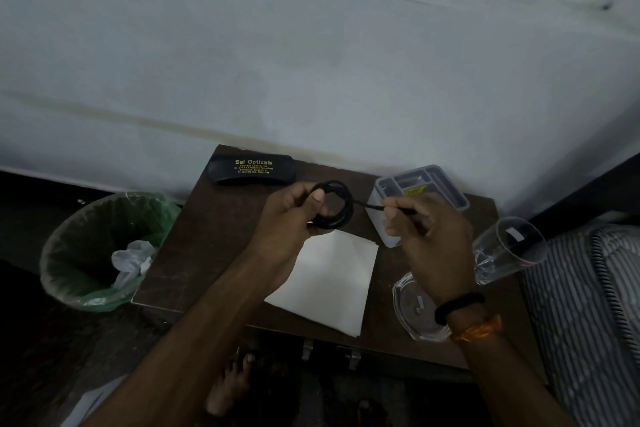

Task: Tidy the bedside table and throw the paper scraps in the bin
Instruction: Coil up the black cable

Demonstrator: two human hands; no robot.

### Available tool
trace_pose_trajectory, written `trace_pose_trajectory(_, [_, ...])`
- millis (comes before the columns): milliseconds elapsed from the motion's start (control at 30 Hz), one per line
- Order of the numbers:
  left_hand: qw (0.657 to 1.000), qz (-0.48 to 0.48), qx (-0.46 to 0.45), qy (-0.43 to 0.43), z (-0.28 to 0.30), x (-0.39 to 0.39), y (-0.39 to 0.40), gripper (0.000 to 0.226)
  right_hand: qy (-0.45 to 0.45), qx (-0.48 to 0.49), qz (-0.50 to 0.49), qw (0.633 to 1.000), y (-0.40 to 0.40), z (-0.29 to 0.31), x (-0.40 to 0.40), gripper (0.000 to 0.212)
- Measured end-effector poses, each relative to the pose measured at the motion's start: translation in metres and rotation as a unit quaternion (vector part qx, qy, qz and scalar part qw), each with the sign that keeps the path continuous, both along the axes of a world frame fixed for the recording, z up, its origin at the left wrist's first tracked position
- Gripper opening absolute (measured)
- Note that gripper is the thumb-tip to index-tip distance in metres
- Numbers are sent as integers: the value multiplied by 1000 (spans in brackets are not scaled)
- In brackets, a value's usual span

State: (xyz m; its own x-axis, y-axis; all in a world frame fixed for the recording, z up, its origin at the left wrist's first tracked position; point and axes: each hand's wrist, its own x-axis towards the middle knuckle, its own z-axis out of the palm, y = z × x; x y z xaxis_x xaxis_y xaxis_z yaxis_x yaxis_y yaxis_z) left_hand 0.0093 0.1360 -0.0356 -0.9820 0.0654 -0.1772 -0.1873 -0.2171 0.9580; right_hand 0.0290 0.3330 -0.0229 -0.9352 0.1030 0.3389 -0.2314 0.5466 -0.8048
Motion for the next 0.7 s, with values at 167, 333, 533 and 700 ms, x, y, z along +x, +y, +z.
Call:
trace_pose_trajectory(167, [995, -62, 72, -21, 2, 0, 0, 22, 56, 248, -1, 967, -2, -8, -1, 23])
trace_pose_trajectory(333, [990, -98, 99, -15, 5, 4, 1, 29, 30, 236, 3, 971, -13, -9, -1, 10])
trace_pose_trajectory(533, [989, -141, 19, 51, 4, 12, 9, 37, -54, -11, -30, 998, -18, -6, -5, 15])
trace_pose_trajectory(700, [987, -116, -60, 96, 2, 13, 14, 40, -162, -208, -9, 965, -20, -4, -5, 19])
